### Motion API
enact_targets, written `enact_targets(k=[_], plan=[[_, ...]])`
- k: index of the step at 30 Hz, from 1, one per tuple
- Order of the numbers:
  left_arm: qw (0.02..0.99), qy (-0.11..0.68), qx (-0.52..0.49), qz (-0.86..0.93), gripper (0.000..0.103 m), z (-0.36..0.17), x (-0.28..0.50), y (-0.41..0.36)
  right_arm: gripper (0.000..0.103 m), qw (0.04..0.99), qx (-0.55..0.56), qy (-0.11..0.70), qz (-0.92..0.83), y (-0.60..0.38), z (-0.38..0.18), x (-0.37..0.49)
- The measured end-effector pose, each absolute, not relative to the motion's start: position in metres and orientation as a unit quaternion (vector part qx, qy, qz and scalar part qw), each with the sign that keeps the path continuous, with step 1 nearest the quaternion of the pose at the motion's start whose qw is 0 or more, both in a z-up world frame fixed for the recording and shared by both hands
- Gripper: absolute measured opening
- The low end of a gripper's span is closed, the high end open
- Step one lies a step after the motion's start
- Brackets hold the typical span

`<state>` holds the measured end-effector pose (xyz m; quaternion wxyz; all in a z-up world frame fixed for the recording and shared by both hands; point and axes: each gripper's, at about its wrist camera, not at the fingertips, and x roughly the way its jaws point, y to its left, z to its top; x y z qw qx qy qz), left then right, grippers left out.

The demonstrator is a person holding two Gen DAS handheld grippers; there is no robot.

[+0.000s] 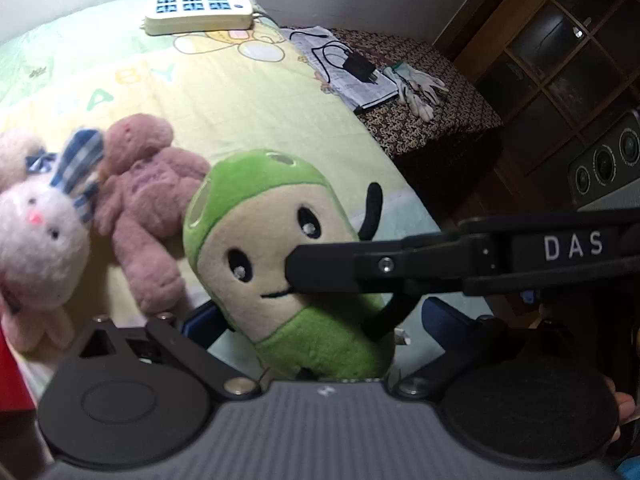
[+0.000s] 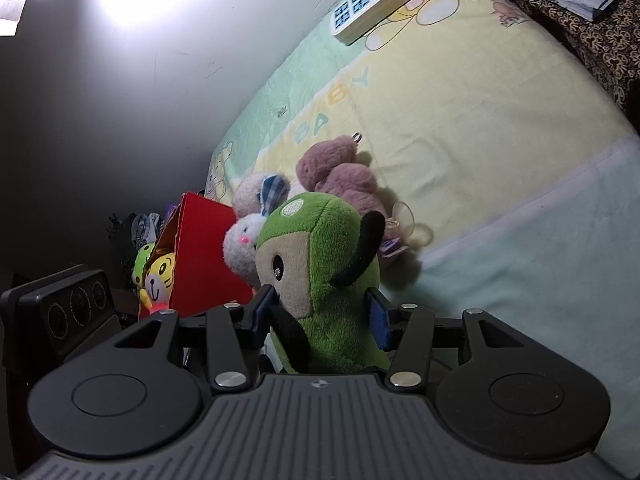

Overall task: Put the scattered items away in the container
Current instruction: 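Lift the green bean plush with the right gripper toward the red box, then lower the green bean plush into the box beside the tiger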

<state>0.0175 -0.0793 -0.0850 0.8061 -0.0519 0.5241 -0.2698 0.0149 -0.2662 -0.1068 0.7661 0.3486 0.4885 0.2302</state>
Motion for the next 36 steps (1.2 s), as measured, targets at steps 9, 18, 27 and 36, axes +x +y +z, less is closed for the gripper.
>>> enact_targets(k=[9,18,27,36], plan=[[0.828,0.5,-0.079,-0.243,0.102,-0.056,-0.019,0.004,0.052,0.766,0.323,0.484,0.272,-0.185,-0.081,-0.004],[0.863,0.447,-0.089,-0.22,0.102,-0.021,-0.051,0.087,0.052,0.773,0.31,0.452,0.32,-0.112,-0.046,-0.017],[0.895,0.392,-0.072,-0.2,0.102,0.014,-0.066,0.151,0.051,0.78,0.315,0.403,0.36,-0.052,-0.021,-0.015],[0.913,0.364,-0.051,-0.178,0.102,0.024,-0.038,0.205,0.051,0.785,0.348,0.366,0.359,0.002,-0.02,0.015]])
